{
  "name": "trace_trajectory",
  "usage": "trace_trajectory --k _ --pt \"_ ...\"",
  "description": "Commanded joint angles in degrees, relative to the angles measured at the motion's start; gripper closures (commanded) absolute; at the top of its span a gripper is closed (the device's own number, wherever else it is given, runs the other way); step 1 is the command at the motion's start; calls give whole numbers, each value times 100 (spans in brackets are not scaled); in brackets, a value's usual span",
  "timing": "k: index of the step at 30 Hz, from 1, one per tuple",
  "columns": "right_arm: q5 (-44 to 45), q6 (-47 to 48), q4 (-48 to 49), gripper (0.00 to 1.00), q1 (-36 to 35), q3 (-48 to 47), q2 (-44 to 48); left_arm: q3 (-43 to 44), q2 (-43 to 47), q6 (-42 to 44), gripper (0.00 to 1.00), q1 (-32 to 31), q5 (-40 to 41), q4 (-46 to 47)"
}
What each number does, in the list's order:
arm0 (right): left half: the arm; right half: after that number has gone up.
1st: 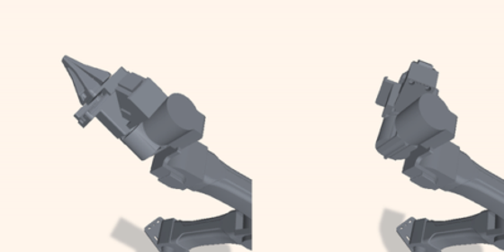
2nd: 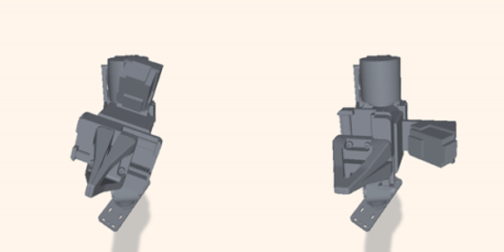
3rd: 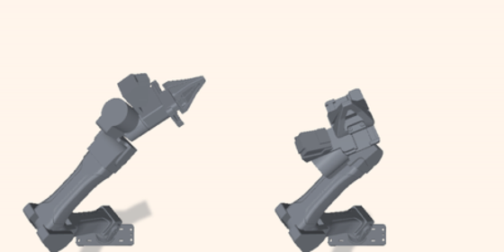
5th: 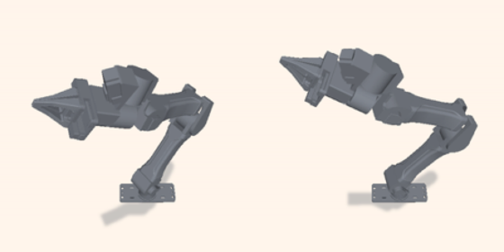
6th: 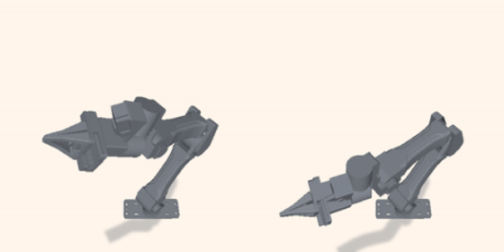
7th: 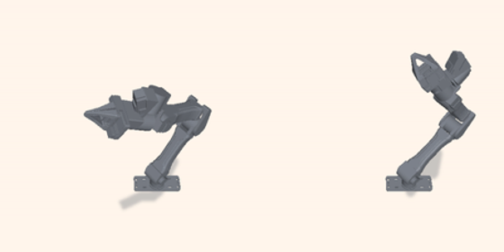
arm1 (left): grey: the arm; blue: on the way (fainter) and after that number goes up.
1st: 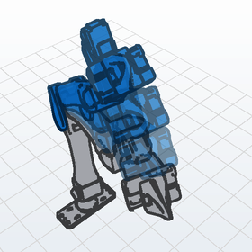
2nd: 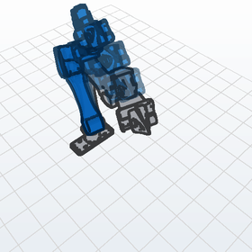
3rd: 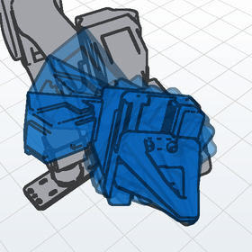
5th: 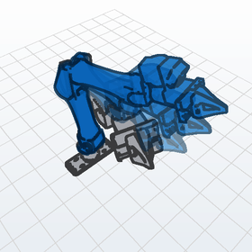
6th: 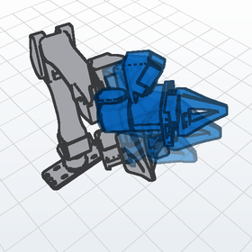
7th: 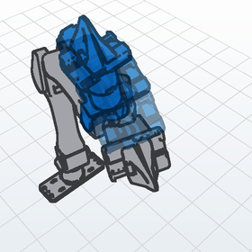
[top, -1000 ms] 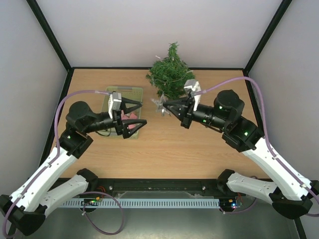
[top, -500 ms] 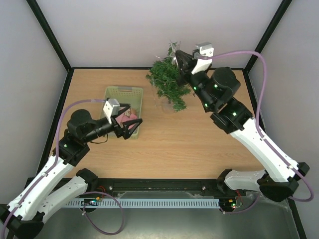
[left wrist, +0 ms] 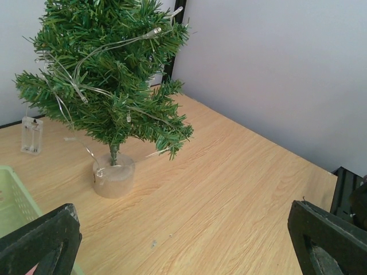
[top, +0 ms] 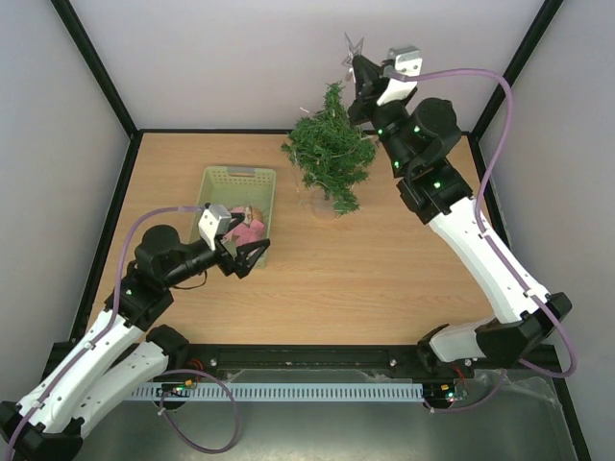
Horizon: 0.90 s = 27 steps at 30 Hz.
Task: Decorate the small christmas tree
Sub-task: Place the decoration item on the Christmas tree.
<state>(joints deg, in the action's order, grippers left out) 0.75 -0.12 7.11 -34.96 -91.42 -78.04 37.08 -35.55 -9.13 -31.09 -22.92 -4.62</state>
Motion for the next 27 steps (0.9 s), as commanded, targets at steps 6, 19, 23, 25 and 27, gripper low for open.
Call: trace_trajectory --k 6,19,23,25,27 --pt "-1645 -632 1449 98 938 223 -230 4 93 246 0 18 10 -41" --pt "-2540 -604 1620 98 1211 211 -707 1 136 349 0 25 -2 -116" --pt "-2586 -531 1518 98 1211 136 -878 0 129 350 0 32 -36 -118" --pt "-2640 -513 1481 98 1211 105 -931 -6 132 350 0 29 -44 -118" --pt "-2671 -498 1405 98 1211 98 -992 1 120 358 0 31 -54 -118"
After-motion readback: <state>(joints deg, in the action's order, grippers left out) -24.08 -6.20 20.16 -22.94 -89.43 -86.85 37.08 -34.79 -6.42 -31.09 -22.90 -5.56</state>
